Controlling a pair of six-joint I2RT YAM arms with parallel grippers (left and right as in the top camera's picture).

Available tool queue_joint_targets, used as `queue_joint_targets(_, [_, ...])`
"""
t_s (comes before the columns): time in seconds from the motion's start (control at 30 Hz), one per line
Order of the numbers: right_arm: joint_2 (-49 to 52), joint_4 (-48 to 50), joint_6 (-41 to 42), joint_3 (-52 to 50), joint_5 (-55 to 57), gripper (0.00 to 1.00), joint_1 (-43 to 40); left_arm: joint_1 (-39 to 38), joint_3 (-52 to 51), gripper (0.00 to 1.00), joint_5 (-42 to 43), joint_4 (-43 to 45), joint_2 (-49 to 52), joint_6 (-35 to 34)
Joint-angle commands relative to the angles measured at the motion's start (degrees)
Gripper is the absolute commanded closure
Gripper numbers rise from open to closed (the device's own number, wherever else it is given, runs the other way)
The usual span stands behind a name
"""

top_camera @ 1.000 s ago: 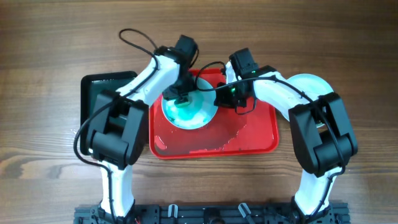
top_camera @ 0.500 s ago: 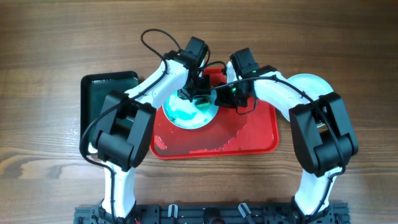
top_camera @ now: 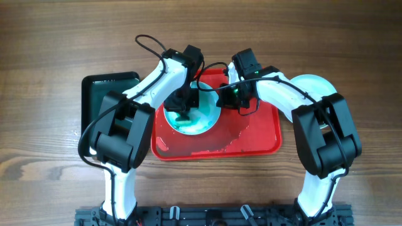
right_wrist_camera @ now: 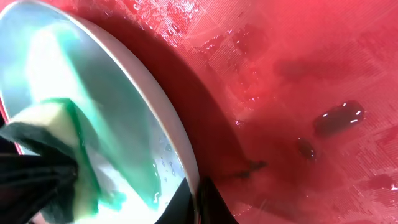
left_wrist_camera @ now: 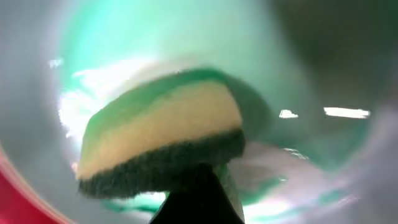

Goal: Clean dirty plates on tray and stack at the side

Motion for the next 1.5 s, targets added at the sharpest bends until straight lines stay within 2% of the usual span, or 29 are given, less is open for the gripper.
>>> queue_joint_targets(0.0, [1.2, -0.1, 0.1, 0.0, -0.1, 0.96, -0.3, -0.2, -0.7, 0.96, 8.0, 5.9, -2.0, 4.1])
queue_joint_targets(0.07, [1.2, -0.1, 0.1, 0.0, -0.1, 0.96, -0.3, 0.9, -0.7, 0.96, 5.7, 11.0, -2.1, 3.5])
queue_joint_targets(0.1, [1.2, -0.1, 0.1, 0.0, -0.1, 0.96, -0.3, 1.8, -0.2, 0.96, 0.8, 12.0, -2.3, 0.8])
queue_joint_targets(0.2, [1.2, -0.1, 0.2, 0.0, -0.1, 0.96, -0.3, 5.3, 5.9, 0.96, -8.9, 7.1, -4.7, -5.0])
queue_joint_targets(0.37, [1.2, 1.0, 0.3, 0.0, 0.2, 0.95, -0.3, 9.7, 8.2, 0.96, -9.7, 4.8, -11.5, -5.4])
queue_joint_targets(0.47, [1.2, 3.0, 2.3, 0.0, 1.9, 0.91, -0.3, 11.0, 8.2, 0.96, -9.7, 3.9, -11.5, -5.6])
queue_joint_targets(0.53, [1.2, 3.2, 2.3, -0.1, 2.6, 0.82, 0.1, 11.2, 8.2, 0.96, -9.7, 4.1, -11.5, -5.6])
queue_joint_targets(0.57, [1.2, 3.2, 2.3, -0.1, 3.1, 0.81, 0.3, 11.2, 8.2, 0.96, -9.7, 4.0, -11.4, -5.6])
queue_joint_targets(0.6, [1.2, 3.2, 2.3, -0.1, 3.3, 0.82, 0.6, 11.2, 8.2, 0.96, -9.7, 4.0, -11.4, -5.6])
queue_joint_targets(0.63, [1.2, 3.0, 3.3, -0.1, 3.7, 0.96, 0.9, 11.2, 8.2, 0.96, -9.7, 4.0, -11.4, -5.6])
queue_joint_targets(0.77, [-1.4, -2.4, 4.9, 0.0, 6.2, 0.96, 0.8, 11.3, 8.2, 0.96, -9.7, 4.0, -11.4, -7.1])
queue_joint_targets(0.93, [-16.0, -13.4, 4.5, 0.0, 27.8, 0.96, 0.8, 11.3, 8.2, 0.96, -9.2, 4.0, -11.4, -8.6])
queue_joint_targets(1.03, [-24.6, -19.4, 4.6, 0.0, 46.2, 0.96, 3.5, 11.3, 8.2, 0.96, -8.8, 4.2, -11.2, -8.6])
queue_joint_targets(1.2, [-29.6, -23.9, 4.7, 0.0, 78.7, 0.96, 19.0, 11.3, 8.0, 0.96, -6.2, 4.6, -10.7, -8.7])
queue_joint_targets(1.3, [-29.6, -26.1, 4.5, 0.0, 93.1, 0.96, 25.9, 11.3, 8.0, 0.96, -6.2, 4.6, -10.7, -8.7])
queue_joint_targets(1.47, [-29.6, -26.0, -3.0, 0.0, 100.0, 0.96, 30.9, 11.3, 8.0, 0.96, -6.2, 4.6, -10.7, -9.7])
